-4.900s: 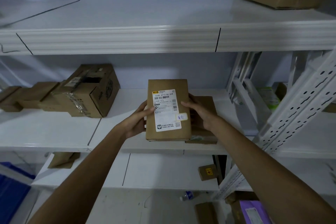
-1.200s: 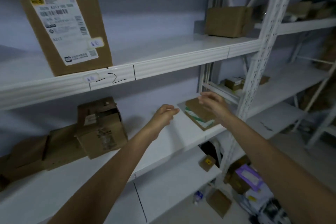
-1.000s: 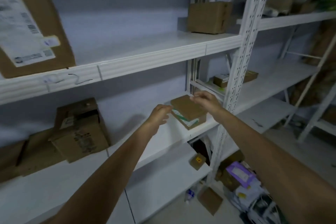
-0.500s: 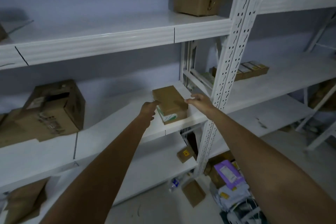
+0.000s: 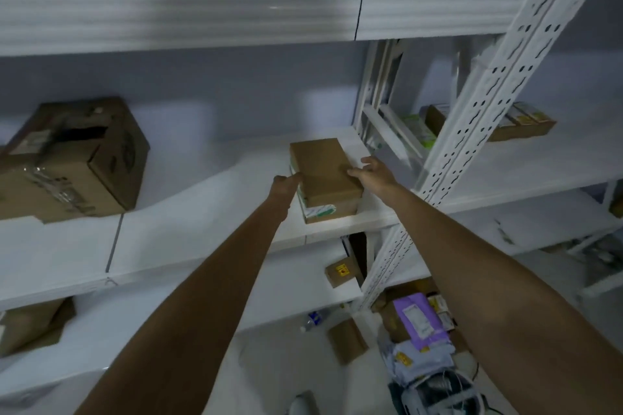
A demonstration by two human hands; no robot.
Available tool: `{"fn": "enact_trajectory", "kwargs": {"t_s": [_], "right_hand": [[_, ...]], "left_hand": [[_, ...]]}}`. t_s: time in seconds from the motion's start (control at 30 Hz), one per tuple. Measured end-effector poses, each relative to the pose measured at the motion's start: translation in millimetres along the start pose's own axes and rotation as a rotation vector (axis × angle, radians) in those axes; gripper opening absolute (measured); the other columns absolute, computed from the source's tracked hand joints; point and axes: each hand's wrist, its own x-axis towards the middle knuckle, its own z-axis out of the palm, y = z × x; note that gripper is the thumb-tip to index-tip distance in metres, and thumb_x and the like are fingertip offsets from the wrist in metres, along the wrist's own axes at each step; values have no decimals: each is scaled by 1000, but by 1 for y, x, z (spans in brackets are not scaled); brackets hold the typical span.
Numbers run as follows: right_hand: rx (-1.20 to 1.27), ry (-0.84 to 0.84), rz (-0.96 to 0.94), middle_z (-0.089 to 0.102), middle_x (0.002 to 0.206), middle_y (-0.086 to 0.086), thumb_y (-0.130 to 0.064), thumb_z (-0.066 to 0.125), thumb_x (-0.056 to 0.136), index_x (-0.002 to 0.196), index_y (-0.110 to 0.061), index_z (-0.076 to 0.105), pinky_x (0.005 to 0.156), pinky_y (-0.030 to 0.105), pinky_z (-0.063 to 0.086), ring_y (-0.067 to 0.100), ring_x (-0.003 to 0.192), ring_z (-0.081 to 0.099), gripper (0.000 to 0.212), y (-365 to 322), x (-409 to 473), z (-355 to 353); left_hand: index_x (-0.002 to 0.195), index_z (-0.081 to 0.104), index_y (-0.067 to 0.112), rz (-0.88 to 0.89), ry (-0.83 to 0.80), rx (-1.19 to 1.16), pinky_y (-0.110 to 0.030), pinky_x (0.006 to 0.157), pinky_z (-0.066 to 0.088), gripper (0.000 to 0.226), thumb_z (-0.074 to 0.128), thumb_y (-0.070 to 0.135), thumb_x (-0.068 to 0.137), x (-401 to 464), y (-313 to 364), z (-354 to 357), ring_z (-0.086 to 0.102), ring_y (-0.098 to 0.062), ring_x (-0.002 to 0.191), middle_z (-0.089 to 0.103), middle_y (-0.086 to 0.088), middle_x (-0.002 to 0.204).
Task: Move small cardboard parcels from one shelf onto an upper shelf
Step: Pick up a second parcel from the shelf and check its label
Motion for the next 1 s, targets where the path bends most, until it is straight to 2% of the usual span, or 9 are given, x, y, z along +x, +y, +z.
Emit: {"fn": "enact_trajectory", "kwargs": {"t_s": [0.1,0.2,0.3,0.5,0.6,0.67,0.77,0.9,1.0], "right_hand": [[-57,-34,36,53,145,11,-43,65,91,150,-13,39,106,38,44,31,130,53,71,7,26,12],[-59,-73,52,57,143,11,-46,63,90,147,-12,45,106,42,46,32,125,57,69,14,47,25],[-33,-38,26,57,142,12,-40,63,93,145,-9,47,102,36,46,32,126,56,62,13,51,35],[163,10,-112,65,125,6,-27,68,93,133,-12,61,76,16,48,22,111,62,43,10,55,50],[342,-20,-109,69,111,5,-29,63,95,115,-9,71,89,32,51,23,106,63,29,3,63,46],[476,-43,-54,68,118,8,-27,58,98,112,-9,69,91,34,49,20,104,60,25,-1,72,42],[589,-147,95,67,126,11,-32,59,97,119,-14,66,99,40,51,22,106,62,30,-3,86,41],[671,-416,315,68,105,11,-52,67,88,111,-11,65,75,39,56,27,92,66,48,-10,84,41],[754,-584,265,69,126,11,-59,83,66,129,-14,64,93,46,57,30,113,68,80,-10,83,35]], "left_hand": [[152,29,6,-28,0,-27,-43,108,36,74,61,39,94,20,-6,5,41,-33,138,39,-15,152],[153,27,7,-57,-10,-58,-44,110,35,75,58,43,95,35,-11,12,40,-33,140,38,-15,154],[151,32,11,-65,-25,-103,-43,103,41,75,62,46,93,41,-14,22,48,-32,131,45,-14,149],[144,41,5,27,77,-234,-40,94,51,62,66,32,94,50,-20,17,59,-36,123,57,-17,139],[145,43,8,44,103,-314,-43,96,52,59,65,30,95,48,-19,-2,61,-33,115,57,-16,140],[146,43,11,36,83,-345,-48,101,50,55,61,29,97,43,-18,-14,59,-33,120,57,-13,141],[146,44,13,20,17,-387,-50,101,49,49,55,27,101,35,-17,-24,55,-36,129,57,-12,141],[148,42,14,10,-25,-449,-49,96,52,50,51,31,102,24,-18,-25,56,-35,128,56,-12,144],[143,43,14,-51,-75,-591,-52,97,50,44,47,34,104,12,-19,-34,59,-34,119,59,-13,133]]}}
